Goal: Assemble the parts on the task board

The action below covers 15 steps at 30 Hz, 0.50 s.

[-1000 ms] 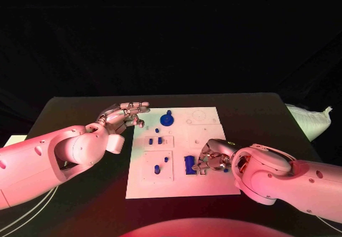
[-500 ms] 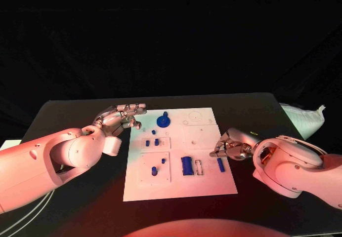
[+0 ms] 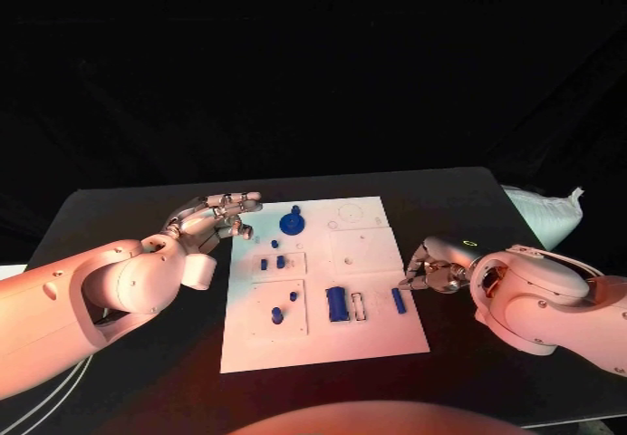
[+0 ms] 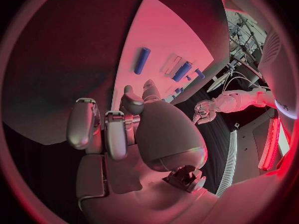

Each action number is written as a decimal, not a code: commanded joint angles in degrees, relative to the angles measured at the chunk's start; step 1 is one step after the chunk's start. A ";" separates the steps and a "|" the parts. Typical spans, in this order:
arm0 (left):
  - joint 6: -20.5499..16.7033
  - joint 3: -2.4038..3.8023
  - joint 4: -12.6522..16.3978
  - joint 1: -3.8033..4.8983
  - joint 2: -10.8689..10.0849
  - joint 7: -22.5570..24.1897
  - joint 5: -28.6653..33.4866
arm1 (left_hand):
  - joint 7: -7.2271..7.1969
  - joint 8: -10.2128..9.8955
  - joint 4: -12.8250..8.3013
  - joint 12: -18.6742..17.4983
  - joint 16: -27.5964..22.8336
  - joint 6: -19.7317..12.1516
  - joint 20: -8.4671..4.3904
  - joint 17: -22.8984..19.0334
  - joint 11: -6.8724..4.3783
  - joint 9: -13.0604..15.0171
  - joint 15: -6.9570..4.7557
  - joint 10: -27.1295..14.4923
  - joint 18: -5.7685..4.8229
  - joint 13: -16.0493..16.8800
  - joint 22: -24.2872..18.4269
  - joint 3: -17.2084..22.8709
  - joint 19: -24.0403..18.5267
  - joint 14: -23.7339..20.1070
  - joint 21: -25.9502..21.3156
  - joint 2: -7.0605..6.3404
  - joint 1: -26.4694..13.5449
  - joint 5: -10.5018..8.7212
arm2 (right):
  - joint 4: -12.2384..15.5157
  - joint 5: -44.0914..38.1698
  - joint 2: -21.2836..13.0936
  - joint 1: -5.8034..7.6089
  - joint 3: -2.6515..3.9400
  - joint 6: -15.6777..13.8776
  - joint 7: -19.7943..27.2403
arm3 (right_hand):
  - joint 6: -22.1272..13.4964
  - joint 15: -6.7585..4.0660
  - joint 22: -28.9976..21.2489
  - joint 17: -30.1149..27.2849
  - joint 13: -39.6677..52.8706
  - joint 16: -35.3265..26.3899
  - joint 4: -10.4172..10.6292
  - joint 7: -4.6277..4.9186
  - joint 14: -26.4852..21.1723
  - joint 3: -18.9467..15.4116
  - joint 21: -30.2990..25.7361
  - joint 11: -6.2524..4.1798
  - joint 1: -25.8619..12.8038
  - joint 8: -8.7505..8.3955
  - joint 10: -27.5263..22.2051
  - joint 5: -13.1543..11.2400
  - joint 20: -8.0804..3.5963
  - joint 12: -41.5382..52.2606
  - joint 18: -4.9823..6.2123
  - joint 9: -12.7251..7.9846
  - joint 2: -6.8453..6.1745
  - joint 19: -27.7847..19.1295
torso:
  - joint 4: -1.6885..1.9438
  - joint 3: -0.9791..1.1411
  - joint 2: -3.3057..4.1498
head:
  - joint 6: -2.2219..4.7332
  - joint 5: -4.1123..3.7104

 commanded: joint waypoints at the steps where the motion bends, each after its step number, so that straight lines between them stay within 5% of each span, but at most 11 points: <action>1: 1.15 0.03 0.19 -0.04 0.04 0.24 -0.14 | 0.12 0.20 -0.07 0.12 -0.38 -0.11 0.01 -0.06 -0.08 -0.09 0.04 -0.36 1.09 -0.02 -0.07 -0.33 -0.52 -0.51 -0.19 0.49 0.13 0.04 | -0.41 -3.53 0.57 -0.46 -0.08 3.79 -1.28 | 0.48 0.28 -0.09 6.65 -0.07 -0.25 0.43 -0.17 4.22 -0.23 -0.29 -0.04 -0.64 -0.14 -0.23 -0.33 0.09 -0.36 -0.50 -0.11 -0.46 -0.40 | 0.03 -0.03 0.02 | -0.02 -0.12; 15: 1.19 0.03 0.20 -0.08 -0.05 0.17 -0.14 | 0.12 0.20 -0.07 0.12 -0.38 -0.11 0.01 -0.06 -0.08 -0.09 0.04 -0.36 1.09 -0.02 -0.07 -0.33 -0.52 -0.51 -0.19 0.49 0.13 0.04 | -1.58 -3.80 3.15 -2.35 -0.14 4.79 -1.33 | 1.04 0.21 -0.10 6.63 0.13 -0.28 0.90 -0.33 4.22 -0.43 -0.33 -0.15 -0.94 -0.04 -0.09 -0.25 0.06 -0.17 -0.50 -0.12 -0.40 -0.41 | 0.02 -0.05 0.01 | -0.29 0.15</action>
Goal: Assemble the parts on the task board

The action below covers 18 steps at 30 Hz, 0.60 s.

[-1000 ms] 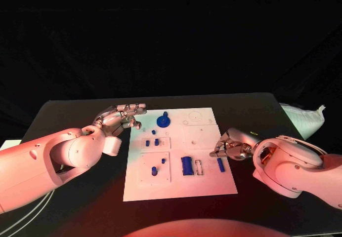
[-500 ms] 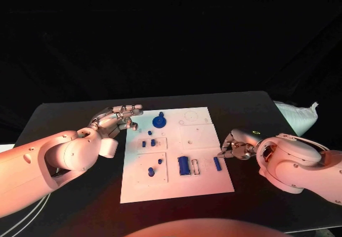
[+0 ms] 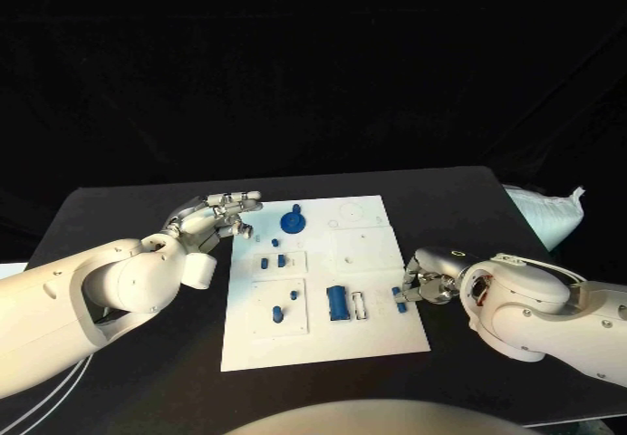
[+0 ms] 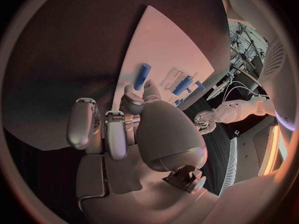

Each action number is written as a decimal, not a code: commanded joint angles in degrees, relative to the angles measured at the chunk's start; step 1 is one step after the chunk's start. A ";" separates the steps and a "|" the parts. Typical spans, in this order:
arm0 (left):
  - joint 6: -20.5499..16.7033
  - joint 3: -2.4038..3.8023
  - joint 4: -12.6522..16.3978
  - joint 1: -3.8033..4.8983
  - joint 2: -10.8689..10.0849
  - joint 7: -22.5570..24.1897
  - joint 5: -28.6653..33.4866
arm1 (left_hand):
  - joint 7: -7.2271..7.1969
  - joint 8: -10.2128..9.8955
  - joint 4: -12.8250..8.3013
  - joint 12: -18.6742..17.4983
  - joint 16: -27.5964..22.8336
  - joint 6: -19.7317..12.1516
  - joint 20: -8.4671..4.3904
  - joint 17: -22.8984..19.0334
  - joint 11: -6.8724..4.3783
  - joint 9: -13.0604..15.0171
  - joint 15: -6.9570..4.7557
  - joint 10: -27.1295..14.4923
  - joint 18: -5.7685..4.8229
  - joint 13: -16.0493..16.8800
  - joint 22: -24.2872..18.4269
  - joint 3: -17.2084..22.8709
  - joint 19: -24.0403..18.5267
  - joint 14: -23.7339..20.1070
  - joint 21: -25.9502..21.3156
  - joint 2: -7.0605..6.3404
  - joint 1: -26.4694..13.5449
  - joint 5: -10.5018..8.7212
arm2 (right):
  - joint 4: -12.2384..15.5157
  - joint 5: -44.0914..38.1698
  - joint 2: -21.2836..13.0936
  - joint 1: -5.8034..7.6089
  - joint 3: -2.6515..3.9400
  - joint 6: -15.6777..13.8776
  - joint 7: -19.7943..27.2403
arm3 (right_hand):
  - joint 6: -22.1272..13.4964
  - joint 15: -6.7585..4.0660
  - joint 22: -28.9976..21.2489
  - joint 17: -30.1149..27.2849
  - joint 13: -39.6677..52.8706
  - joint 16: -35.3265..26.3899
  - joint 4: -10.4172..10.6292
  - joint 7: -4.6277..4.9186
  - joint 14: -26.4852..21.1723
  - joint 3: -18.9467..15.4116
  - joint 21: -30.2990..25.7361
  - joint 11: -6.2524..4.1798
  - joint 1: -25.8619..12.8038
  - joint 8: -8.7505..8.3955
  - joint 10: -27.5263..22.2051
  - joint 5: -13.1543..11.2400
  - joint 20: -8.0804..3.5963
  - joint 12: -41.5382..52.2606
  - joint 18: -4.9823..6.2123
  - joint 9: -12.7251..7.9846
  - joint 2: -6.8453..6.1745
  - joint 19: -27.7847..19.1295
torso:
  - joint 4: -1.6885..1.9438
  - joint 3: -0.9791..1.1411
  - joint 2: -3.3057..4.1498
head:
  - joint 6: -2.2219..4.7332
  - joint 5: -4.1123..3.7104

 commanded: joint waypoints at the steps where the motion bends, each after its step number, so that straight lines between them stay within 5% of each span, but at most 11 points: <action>1: 1.11 0.03 0.17 -0.01 0.01 0.21 -0.14 | 0.12 0.20 -0.07 0.12 -0.39 -0.11 0.01 -0.07 -0.08 -0.09 0.04 -0.36 1.10 -0.02 -0.07 -0.33 -0.52 -0.51 -0.19 0.49 0.13 0.04 | -0.12 -1.28 0.58 -0.31 -0.01 1.71 -0.42 | 0.48 0.21 -0.03 6.59 0.13 -0.28 0.39 -0.17 4.22 0.07 -0.33 -0.15 -0.58 -0.04 -0.09 -0.25 0.06 -0.16 -0.50 -0.07 -0.04 -0.41 | -0.04 0.00 -0.02 | -0.11 0.13; 14: 1.11 0.03 0.21 -0.02 -0.07 0.18 -0.14 | 0.12 0.20 -0.07 0.12 -0.39 -0.11 0.01 -0.07 -0.08 -0.09 0.04 -0.36 1.10 -0.02 -0.07 -0.33 -0.52 -0.51 -0.19 0.49 0.13 0.04 | -0.84 -4.19 2.08 -0.77 -0.01 4.55 -0.47 | 1.41 -0.18 0.00 6.74 0.27 -0.24 -0.59 -0.66 4.25 0.52 -0.37 -0.60 1.69 0.14 0.01 -0.11 -0.22 -0.21 -0.49 0.07 -0.26 -0.39 | 0.01 -0.04 -0.03 | -0.29 0.44; 18: 1.10 0.03 0.24 -0.02 -0.09 0.18 -0.14 | 0.12 0.23 -0.08 0.21 -0.38 -0.14 0.02 -0.12 -0.08 -0.10 0.04 -0.43 1.11 -0.03 -0.14 -0.40 -0.56 -0.55 -0.31 0.53 0.10 0.05 | -1.18 -7.65 2.93 -1.01 -0.02 6.13 -0.37 | 1.42 -0.28 0.10 7.05 -0.04 -0.11 -3.10 -0.57 4.31 1.66 -0.39 -0.62 5.53 -0.18 -0.24 -6.40 -0.44 -0.93 -0.53 0.05 -0.85 -0.34 | 0.00 0.00 -0.02 | -0.37 0.55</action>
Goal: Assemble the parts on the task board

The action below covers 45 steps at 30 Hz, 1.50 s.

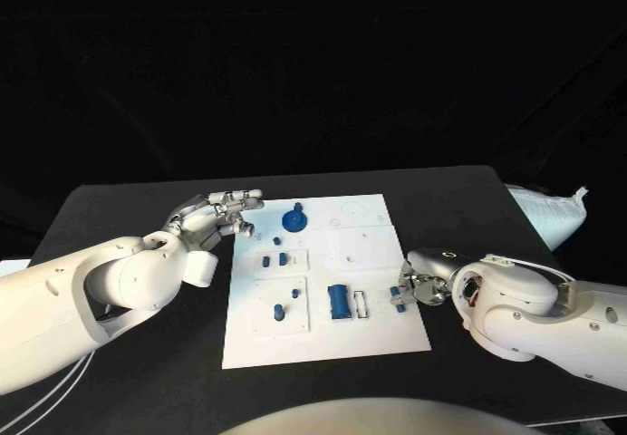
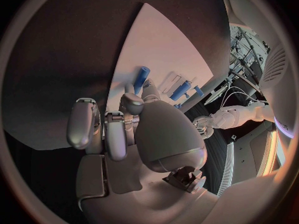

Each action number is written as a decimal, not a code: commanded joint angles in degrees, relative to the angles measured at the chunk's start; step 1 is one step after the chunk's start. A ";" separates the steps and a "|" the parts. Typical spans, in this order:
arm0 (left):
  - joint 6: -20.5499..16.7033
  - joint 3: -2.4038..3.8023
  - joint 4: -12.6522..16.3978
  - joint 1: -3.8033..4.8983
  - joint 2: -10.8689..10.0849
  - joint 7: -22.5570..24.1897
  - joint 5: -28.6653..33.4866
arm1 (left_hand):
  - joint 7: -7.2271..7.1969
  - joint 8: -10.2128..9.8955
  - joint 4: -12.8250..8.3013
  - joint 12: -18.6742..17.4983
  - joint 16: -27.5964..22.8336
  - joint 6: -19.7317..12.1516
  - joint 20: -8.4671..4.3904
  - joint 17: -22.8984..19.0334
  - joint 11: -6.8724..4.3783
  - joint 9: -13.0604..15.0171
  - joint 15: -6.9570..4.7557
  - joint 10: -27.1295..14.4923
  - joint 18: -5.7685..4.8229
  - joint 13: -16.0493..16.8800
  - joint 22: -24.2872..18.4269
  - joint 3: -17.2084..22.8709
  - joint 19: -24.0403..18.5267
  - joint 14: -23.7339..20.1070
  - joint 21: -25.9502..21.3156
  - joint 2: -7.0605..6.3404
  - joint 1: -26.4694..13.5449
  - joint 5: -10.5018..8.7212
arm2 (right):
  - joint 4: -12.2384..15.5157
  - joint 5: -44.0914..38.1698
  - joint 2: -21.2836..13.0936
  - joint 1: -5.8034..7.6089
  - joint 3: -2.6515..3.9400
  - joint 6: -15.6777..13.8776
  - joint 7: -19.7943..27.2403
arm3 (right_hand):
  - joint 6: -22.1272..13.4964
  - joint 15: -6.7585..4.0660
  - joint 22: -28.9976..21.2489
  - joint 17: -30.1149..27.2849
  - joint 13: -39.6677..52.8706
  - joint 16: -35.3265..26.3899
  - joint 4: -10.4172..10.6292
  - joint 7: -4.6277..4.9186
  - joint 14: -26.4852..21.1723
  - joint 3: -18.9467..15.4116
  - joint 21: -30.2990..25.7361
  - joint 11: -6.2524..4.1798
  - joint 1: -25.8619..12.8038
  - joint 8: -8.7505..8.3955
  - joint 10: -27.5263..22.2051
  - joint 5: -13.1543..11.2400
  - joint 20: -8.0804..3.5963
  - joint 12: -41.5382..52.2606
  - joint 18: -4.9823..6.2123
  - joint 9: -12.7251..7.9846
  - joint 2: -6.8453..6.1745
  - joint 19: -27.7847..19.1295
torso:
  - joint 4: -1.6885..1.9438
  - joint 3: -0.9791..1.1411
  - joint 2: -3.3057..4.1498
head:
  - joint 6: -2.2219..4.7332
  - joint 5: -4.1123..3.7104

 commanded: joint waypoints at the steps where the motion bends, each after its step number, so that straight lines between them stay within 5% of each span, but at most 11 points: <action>1: 1.06 0.03 0.21 0.00 0.01 0.23 -0.14 | 0.11 0.26 -0.09 0.30 -0.38 -0.16 0.02 -0.17 -0.07 -0.11 0.05 -0.50 1.12 -0.04 -0.20 -0.46 -0.60 -0.59 -0.42 0.57 0.08 0.06 | -0.36 -5.32 0.79 -0.58 -0.26 4.43 -0.22 | 0.44 -0.28 0.13 7.12 -0.17 -0.08 -1.28 -0.01 4.32 0.71 -0.39 -0.24 2.20 -0.56 -0.12 -3.25 -0.22 -0.37 -0.54 -0.17 -0.07 -0.11 | 0.00 0.02 0.00 | -0.08 0.14; 14: 1.03 0.03 0.27 -0.01 -0.16 0.17 -0.15 | 0.11 0.26 -0.09 0.30 -0.38 -0.16 0.02 -0.17 -0.07 -0.11 0.05 -0.50 1.12 -0.04 -0.20 -0.46 -0.60 -0.59 -0.42 0.57 0.08 0.06 | -1.00 -12.34 3.10 -2.59 -0.26 8.38 -0.60 | 0.83 -0.27 0.20 7.29 -0.43 -0.05 -3.58 0.00 4.34 3.36 -0.46 -0.27 5.32 -1.08 -0.25 -6.54 -0.21 -1.10 -0.56 -0.34 0.05 -0.08 | -0.11 0.00 -0.02 | -0.11 0.38; 21: 1.13 0.03 0.32 -0.01 -0.15 0.11 -0.15 | 0.11 0.26 -0.09 0.30 -0.38 -0.16 0.02 -0.17 -0.07 -0.11 0.05 -0.50 1.12 -0.04 -0.20 -0.46 -0.60 -0.59 -0.42 0.57 0.08 0.06 | -0.95 -12.07 3.33 -2.72 -0.26 7.00 -0.79 | 1.23 -0.46 0.37 7.27 -0.40 -0.10 -4.22 -0.25 4.33 5.80 -0.39 -0.49 6.51 -1.46 -0.30 -1.50 -0.33 -1.31 -0.58 -0.56 1.08 0.05 | -0.02 0.02 0.00 | -0.10 0.36; 29: 1.15 0.02 0.31 -0.02 -0.17 0.11 -0.17 | 0.11 0.26 -0.09 0.30 -0.38 -0.16 0.02 -0.17 -0.07 -0.11 0.05 -0.50 1.12 -0.04 -0.20 -0.46 -0.60 -0.59 -0.42 0.57 0.08 0.06 | -0.36 -7.48 3.12 -2.74 -0.23 1.42 -1.28 | 1.38 -0.62 0.70 7.43 -0.08 -0.04 -5.05 -0.38 4.37 9.94 -0.18 -0.66 7.73 -1.74 0.00 0.08 -0.58 -1.04 -0.64 -0.58 2.57 0.27 | -0.05 0.02 -0.04 | -0.07 0.46; 34: 1.16 0.02 0.34 -0.03 -0.19 0.12 -0.19 | 0.11 0.26 -0.09 0.30 -0.38 -0.16 0.02 -0.17 -0.07 -0.11 0.05 -0.50 1.12 -0.04 -0.20 -0.46 -0.60 -0.59 -0.42 0.57 0.08 0.06 | 0.58 -4.35 2.56 -2.73 -0.02 -3.77 -1.12 | 1.10 -0.49 0.83 7.66 -0.63 0.04 -3.89 -0.23 4.41 13.71 -0.15 -0.54 5.45 -2.24 -0.18 5.53 -0.45 -2.13 -0.67 -0.61 0.39 0.30 | -0.08 0.01 -0.04 | -0.08 0.50; 45: 1.24 0.02 0.38 -0.05 -0.18 0.14 -0.21 | 0.10 0.29 -0.15 0.38 -0.39 -0.17 0.02 -0.22 -0.08 -0.12 0.04 -0.55 1.14 -0.05 -0.29 -0.47 -0.65 -0.63 -0.56 0.64 0.15 0.08 | 2.75 3.03 1.95 -2.38 0.50 -10.58 -0.43 | 1.91 -0.59 1.28 7.94 0.04 0.13 -0.40 -0.41 4.48 22.93 0.06 -0.65 0.73 -2.70 0.77 9.60 -0.48 -1.68 -0.71 -0.41 -5.12 0.54 | -0.01 0.02 -0.01 | 0.04 0.33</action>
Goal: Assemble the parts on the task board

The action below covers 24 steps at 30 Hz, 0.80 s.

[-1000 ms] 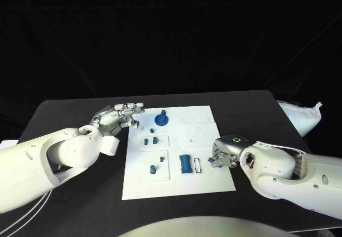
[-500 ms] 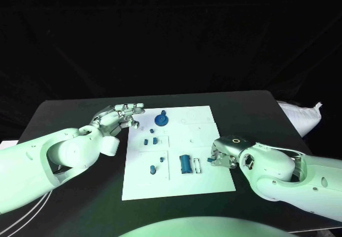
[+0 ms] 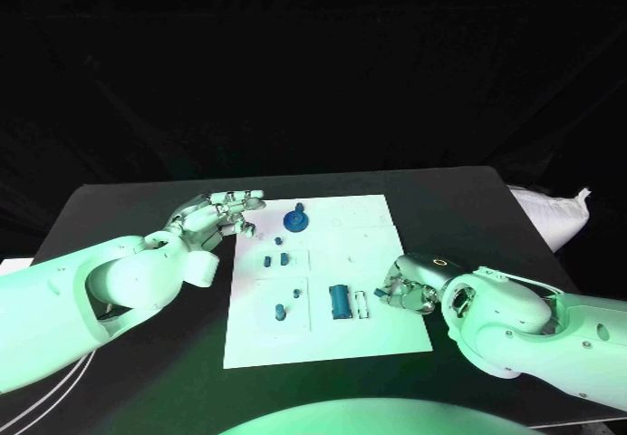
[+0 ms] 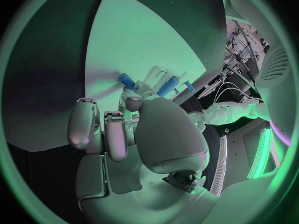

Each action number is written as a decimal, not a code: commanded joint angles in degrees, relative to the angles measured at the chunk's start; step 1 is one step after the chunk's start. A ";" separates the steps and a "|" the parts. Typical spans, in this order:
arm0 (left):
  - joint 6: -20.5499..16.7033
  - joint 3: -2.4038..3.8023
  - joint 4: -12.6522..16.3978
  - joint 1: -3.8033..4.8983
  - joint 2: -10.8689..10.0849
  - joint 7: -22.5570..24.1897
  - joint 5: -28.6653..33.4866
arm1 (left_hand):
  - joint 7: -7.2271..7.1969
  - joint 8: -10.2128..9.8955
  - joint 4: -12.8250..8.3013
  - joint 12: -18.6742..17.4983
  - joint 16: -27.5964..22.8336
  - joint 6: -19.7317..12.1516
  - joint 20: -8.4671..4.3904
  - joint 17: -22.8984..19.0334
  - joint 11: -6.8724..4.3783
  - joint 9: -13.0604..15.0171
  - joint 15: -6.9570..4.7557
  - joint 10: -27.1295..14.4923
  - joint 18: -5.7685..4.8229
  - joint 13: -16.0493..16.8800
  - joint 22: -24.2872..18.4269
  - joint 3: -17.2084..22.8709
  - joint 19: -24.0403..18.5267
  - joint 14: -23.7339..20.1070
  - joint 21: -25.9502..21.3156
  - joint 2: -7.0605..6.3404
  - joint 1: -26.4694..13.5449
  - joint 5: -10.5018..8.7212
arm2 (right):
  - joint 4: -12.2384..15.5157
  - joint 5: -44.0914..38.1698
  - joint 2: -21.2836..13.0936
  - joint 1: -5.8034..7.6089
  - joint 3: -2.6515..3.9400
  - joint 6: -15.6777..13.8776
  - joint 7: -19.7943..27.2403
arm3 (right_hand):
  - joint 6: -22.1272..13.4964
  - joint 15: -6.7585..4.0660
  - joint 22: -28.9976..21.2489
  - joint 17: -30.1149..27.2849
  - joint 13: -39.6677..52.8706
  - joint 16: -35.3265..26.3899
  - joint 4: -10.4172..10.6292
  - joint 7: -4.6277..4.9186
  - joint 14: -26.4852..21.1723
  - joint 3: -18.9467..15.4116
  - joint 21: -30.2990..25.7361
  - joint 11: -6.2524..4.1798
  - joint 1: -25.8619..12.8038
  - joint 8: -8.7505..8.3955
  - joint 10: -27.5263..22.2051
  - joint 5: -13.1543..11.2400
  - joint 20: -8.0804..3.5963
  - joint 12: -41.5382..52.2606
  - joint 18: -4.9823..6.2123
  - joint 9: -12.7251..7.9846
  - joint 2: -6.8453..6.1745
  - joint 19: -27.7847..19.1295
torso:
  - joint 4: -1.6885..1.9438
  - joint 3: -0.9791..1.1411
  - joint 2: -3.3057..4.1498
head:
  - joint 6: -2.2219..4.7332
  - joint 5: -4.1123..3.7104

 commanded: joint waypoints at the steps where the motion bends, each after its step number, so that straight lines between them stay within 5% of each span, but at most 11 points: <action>1: 1.13 0.03 0.19 -0.01 0.04 0.27 -0.19 | 0.10 0.29 0.01 0.38 -0.39 -0.17 0.03 -0.06 0.12 -0.07 -0.16 -0.34 1.15 -0.05 -0.05 -0.31 -0.23 -0.44 -0.33 0.64 0.15 0.08 | 0.56 4.25 0.07 0.03 0.08 -3.91 -0.03 | 1.08 -0.39 0.14 7.97 0.90 0.13 -0.48 -0.59 4.71 2.59 0.31 0.04 -0.96 0.15 0.55 1.51 -0.29 0.57 -0.72 0.74 -1.42 0.34 | -0.01 0.02 0.04 | 0.01 -0.03; 11: 1.16 0.03 0.24 -0.02 0.05 0.26 -0.19 | 0.10 0.29 0.01 0.38 -0.39 -0.17 0.03 -0.06 0.12 -0.07 -0.16 -0.34 1.15 -0.05 -0.05 -0.31 -0.23 -0.44 -0.33 0.64 0.15 0.08 | 1.19 9.80 0.81 0.07 0.15 -5.47 -0.18 | 1.56 -0.43 0.40 8.29 1.45 0.29 1.03 -0.67 4.78 5.45 0.44 0.00 -3.80 0.06 1.08 4.87 -0.36 0.99 -0.76 1.13 -3.90 0.52 | -0.05 0.01 0.04 | -0.13 0.14; 24: 1.20 0.03 0.29 -0.03 0.11 0.24 -0.19 | 0.10 0.29 0.01 0.38 -0.39 -0.17 0.03 -0.06 0.12 -0.07 -0.16 -0.34 1.15 -0.05 -0.05 -0.31 -0.23 -0.44 -0.33 0.64 0.15 0.08 | -0.02 13.33 2.92 0.08 0.15 -2.78 -0.83 | 1.95 -0.42 0.60 8.52 1.91 0.42 2.76 -0.72 4.84 5.47 0.54 -0.01 -7.00 0.08 1.50 7.06 -0.36 1.39 -0.80 1.50 -4.68 0.64 | -0.01 0.00 0.03 | -0.20 0.24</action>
